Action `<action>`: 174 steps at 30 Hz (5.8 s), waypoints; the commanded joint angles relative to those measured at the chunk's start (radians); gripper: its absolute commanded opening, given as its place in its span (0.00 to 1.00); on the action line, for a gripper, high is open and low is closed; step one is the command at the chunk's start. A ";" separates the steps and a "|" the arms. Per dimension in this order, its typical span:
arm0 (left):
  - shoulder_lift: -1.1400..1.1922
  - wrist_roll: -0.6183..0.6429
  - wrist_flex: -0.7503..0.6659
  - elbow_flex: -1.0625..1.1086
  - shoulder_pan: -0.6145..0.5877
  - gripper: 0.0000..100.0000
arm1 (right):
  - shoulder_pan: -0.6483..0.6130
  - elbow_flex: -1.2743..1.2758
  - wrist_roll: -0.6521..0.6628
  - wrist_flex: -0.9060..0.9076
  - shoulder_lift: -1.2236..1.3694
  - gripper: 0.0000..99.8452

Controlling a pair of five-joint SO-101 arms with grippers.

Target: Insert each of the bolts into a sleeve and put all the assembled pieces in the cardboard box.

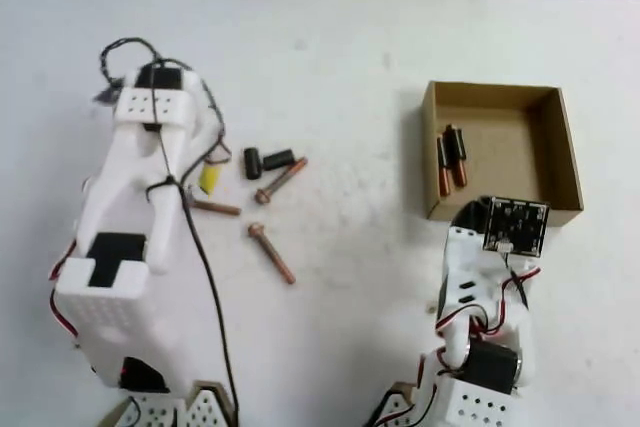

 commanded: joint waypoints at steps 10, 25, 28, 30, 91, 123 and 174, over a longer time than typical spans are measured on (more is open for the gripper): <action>-0.056 0.213 -0.207 0.138 -0.027 0.14 | -0.002 -0.009 -0.002 -0.021 -0.013 0.02; -0.048 0.215 -0.210 0.143 -0.027 0.14 | -0.002 -0.009 -0.002 -0.021 -0.013 0.02; -0.005 0.212 -0.216 0.135 -0.028 0.14 | -0.002 -0.009 -0.002 -0.021 -0.013 0.02; 0.027 0.212 -0.241 0.133 -0.045 0.14 | -0.002 -0.009 -0.002 -0.021 -0.013 0.02; 0.174 -0.410 -0.198 0.052 -0.039 0.02 | -0.001 -0.009 -0.002 -0.021 -0.013 0.02; 0.275 -1.103 -0.167 -0.098 0.062 0.02 | -0.110 -0.008 0.057 -0.019 -0.012 0.02; -0.567 -1.229 -0.393 0.364 0.030 0.02 | -0.802 0.015 -0.181 -0.348 -0.013 0.02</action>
